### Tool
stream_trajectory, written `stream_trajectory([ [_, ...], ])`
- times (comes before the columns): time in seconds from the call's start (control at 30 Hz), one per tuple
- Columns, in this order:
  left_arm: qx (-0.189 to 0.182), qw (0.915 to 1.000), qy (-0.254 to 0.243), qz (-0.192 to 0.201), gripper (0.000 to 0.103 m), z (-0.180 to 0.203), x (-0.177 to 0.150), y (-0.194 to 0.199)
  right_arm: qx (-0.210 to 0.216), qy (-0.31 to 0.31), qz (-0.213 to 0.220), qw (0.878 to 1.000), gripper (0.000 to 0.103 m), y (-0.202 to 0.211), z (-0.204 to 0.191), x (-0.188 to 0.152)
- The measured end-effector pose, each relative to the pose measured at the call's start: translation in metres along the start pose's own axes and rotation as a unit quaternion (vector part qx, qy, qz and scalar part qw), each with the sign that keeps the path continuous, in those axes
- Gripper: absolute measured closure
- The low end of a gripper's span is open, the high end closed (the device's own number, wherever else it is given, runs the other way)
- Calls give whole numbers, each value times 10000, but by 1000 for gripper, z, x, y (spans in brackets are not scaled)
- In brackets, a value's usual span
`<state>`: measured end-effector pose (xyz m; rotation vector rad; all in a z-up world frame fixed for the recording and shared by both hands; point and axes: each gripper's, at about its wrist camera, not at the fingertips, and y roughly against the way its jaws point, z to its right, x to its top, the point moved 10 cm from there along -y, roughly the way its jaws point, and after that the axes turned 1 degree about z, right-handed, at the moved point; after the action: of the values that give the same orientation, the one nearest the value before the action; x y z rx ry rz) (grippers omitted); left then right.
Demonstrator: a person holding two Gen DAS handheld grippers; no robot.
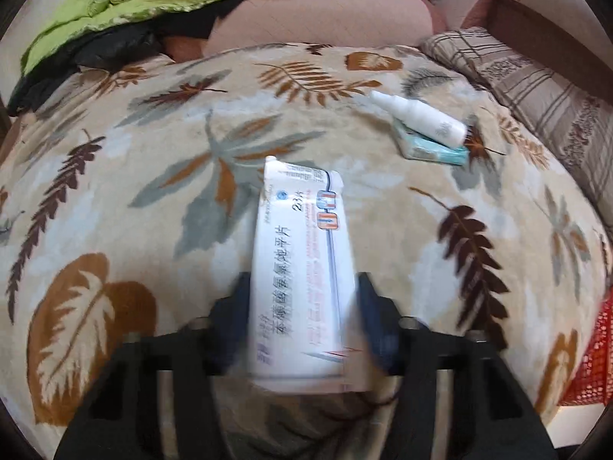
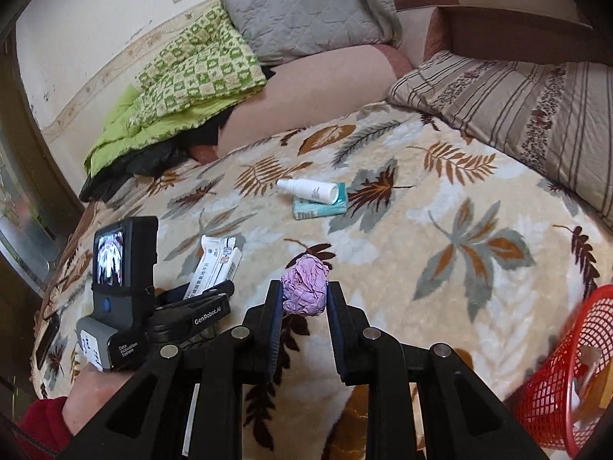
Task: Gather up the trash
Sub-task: 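Hold the white medicine box and pink tissue lifted above the bed with both tools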
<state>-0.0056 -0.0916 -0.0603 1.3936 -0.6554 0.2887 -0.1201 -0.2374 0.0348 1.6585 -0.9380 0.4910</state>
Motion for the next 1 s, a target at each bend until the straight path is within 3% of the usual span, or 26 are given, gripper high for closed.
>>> stream_trajectory([
  [0.23,-417,9974,378,460,54,4,1,27,-179,-13,365,9992,79,17,1,5],
  [0.37,-338,9928,130,1144,54,10,9,68,-368,113,462,9982,79,21,0,5],
  [0.5,-276,9869,-71,1591,53,14,4,101,-422,101,613,9972,79,30,2,6],
  [1.0,-251,9690,-834,2313,53,30,-37,189,-619,144,887,9940,79,70,11,-6],
])
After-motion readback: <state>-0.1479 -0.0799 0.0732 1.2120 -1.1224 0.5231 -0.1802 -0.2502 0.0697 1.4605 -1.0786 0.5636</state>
